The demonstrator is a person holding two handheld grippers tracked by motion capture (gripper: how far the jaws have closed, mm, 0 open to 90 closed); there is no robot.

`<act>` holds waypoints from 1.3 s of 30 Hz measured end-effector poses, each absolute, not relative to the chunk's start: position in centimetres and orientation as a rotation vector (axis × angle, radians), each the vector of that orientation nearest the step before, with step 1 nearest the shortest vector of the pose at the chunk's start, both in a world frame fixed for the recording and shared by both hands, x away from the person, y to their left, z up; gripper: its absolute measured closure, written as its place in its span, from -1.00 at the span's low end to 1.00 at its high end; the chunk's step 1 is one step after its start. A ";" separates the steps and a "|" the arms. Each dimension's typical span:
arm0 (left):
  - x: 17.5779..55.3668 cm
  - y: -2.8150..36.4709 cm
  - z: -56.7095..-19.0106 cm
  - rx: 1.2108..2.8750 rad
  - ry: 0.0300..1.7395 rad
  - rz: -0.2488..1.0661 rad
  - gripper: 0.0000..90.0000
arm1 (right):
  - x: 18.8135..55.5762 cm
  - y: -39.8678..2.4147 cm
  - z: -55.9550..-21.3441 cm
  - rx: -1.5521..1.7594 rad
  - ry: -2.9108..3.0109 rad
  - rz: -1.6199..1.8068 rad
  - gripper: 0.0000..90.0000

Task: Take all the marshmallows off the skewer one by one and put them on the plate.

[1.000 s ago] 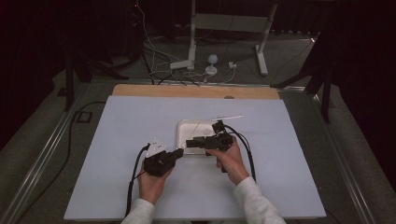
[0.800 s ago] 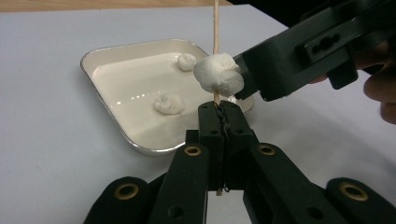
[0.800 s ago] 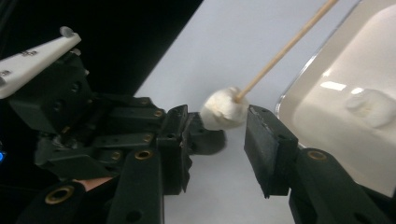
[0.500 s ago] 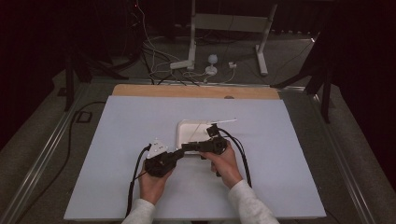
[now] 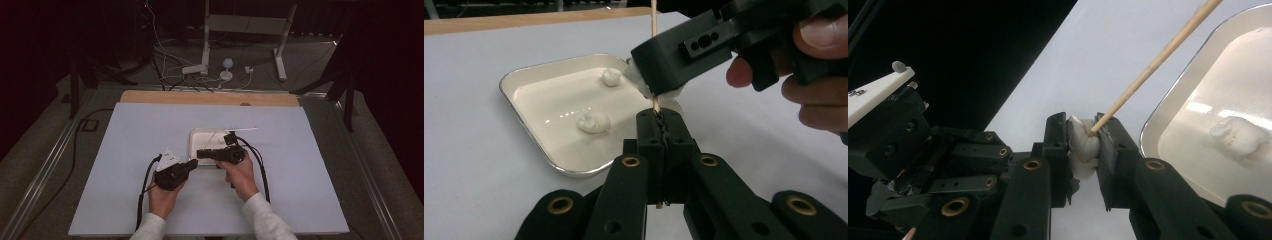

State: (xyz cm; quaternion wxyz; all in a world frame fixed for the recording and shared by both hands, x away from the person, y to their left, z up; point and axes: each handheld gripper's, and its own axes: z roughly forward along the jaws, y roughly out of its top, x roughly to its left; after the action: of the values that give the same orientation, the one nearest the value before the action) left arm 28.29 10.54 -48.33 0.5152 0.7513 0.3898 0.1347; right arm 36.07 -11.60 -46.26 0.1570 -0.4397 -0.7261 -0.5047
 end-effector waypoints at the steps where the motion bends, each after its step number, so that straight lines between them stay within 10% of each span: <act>1: 28.3 10.6 -48.3 1.805 0.936 0.324 1.00 | 36.1 -11.6 -46.3 -1.255 -2.080 -1.450 0.71; 21: 28.1 10.6 -48.3 1.779 0.940 0.322 1.00 | 36.0 -11.0 -46.9 -1.260 -2.003 -1.466 0.33; 39: 27.5 10.2 -48.4 1.825 0.860 0.327 1.00 | 37.1 -13.8 -45.7 -1.372 -1.948 -1.550 0.73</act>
State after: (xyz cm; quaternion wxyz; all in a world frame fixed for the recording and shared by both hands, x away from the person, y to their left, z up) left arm 27.51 10.22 -48.39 0.5219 0.7616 0.3591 0.1364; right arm 37.06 -13.83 -45.72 0.1488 -0.4772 -0.6778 -0.5392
